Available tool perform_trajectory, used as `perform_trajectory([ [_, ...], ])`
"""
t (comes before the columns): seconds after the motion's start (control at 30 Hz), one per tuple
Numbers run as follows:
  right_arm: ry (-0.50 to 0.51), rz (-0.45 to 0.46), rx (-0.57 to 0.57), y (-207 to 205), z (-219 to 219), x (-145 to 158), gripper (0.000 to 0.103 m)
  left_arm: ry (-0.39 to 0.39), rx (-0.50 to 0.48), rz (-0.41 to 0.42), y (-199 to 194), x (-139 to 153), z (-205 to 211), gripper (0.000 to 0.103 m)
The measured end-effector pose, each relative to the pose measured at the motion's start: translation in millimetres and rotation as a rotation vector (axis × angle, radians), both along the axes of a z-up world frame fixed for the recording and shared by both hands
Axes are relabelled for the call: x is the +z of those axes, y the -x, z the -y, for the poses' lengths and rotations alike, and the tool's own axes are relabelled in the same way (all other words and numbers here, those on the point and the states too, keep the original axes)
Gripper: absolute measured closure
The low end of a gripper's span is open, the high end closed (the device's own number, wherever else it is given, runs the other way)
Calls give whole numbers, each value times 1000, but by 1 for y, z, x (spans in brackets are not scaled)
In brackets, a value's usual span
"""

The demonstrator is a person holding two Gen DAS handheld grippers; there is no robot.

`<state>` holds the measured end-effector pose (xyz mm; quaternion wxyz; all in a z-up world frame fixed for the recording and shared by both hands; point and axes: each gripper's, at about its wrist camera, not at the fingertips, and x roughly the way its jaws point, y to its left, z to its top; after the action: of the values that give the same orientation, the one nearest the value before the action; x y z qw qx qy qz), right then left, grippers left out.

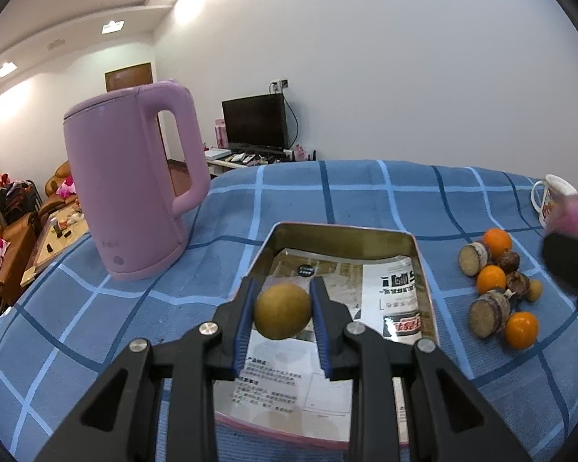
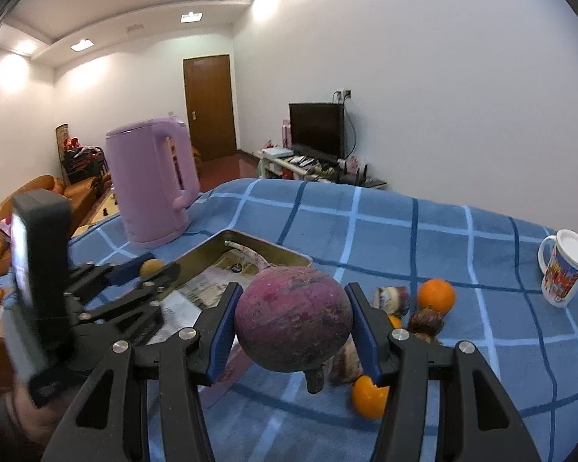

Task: Organize fruits
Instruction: 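Lift the yellow fruit with the left gripper while the right gripper lifts the beet, then release the beet and yellow fruit into the tin box with both grippers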

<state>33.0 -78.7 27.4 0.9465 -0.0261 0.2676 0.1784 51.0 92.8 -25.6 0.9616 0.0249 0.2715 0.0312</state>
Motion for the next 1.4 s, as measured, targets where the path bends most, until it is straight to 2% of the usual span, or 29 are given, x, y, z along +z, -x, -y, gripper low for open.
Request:
perform_trajectory([
  [0.2,55,0,51,3,-14,34,47,4,-8,6,0,7,-5,73],
  [0.33,99,24,61,-6,-29,40,47,8,-7,5,-4,11,-10,73],
  [0.47,98,1,66,-24,-41,26,47,0,-5,-15,-13,8,-15,73],
  [0.67,88,-60,38,-52,-52,-17,47,22,-18,-76,-28,-4,-23,73],
  [0.87,63,-120,17,-64,-49,-53,47,25,-32,-109,-34,-16,-21,73],
  [1.03,51,-99,29,-61,-48,-55,47,30,-42,-130,-37,-23,-20,73],
  [1.17,85,-69,54,-58,-57,-57,47,39,-42,-141,-39,-27,-20,73],
  [1.4,96,-53,88,-61,-65,-62,47,77,-37,-132,-39,-26,-27,73],
])
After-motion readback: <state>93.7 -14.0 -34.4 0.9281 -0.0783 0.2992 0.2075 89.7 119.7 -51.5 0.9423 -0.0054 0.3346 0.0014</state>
